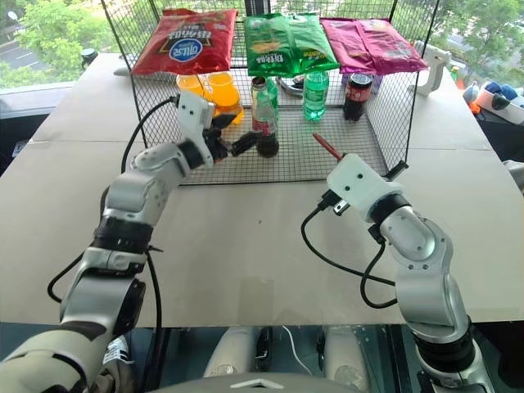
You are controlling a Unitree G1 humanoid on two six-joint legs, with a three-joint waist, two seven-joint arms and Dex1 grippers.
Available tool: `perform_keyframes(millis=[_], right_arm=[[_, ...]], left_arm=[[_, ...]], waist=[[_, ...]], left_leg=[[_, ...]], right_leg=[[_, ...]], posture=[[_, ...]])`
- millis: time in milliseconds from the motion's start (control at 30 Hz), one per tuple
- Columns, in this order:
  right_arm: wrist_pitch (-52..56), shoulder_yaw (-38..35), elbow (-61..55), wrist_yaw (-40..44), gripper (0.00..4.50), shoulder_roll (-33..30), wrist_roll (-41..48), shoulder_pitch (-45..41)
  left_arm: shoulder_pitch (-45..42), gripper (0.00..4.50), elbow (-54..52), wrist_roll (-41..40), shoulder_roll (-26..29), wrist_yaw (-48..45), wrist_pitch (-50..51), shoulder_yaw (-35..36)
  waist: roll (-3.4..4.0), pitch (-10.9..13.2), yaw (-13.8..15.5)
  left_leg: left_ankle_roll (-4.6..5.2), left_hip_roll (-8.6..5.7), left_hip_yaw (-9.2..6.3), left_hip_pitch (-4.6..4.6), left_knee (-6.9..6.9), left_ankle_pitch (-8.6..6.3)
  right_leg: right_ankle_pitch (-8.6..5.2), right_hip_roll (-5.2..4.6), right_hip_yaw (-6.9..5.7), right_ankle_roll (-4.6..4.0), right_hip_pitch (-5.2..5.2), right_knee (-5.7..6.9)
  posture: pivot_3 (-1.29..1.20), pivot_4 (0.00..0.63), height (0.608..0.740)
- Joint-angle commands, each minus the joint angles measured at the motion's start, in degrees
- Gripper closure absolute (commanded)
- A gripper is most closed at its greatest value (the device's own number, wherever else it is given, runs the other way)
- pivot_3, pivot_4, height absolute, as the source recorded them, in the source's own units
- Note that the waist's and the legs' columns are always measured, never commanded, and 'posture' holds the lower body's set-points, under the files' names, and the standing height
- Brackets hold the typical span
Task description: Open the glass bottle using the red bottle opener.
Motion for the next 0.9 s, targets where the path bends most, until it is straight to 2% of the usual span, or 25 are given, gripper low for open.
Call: perform_keyframes(millis=[33, 200, 900], right_arm=[[0.9, 0.3, -3.9, -1.4, 4.5, -0.3, -1.1, 0.3], [1.9, 0.4, -4.7, -2.3, 4.5, -0.7, -1.8, 1.0], [5.5, 2.4, -6.9, -3.8, 4.5, -1.2, -3.3, 0.9]], left_arm=[[-3.6, 0.18, 4.5, 3.3, -2.5, 1.1, -3.8, 1.3], [-7.4, 0.18, 10.1, 5.8, -7.3, 2.5, -6.1, 1.7], [-16.3, 0.18, 27.6, 11.6, -13.6, 5.1, -13.1, 5.3]], waist=[[0.0, 0.0, 0.0], [-0.02, 0.0, 0.1], [-0.03, 0.0, 0.0]], left_leg=[[0.0, -0.01, -0.01, 0.0, 0.01, 0.0], [0.01, -0.02, -0.05, -0.06, 0.05, 0.0], [0.03, -0.02, -0.07, -0.06, 0.12, -0.01]], right_leg=[[0.0, -0.01, 0.0, 0.0, 0.0, 0.0], [0.01, -0.02, -0.02, 0.0, 0.0, 0.01], [0.01, 0.0, -0.02, 0.01, 0.01, 0.07]], posture=[[0.0, 0.15, 0.74], [0.0, 0.15, 0.74], [0.0, 0.15, 0.74]])
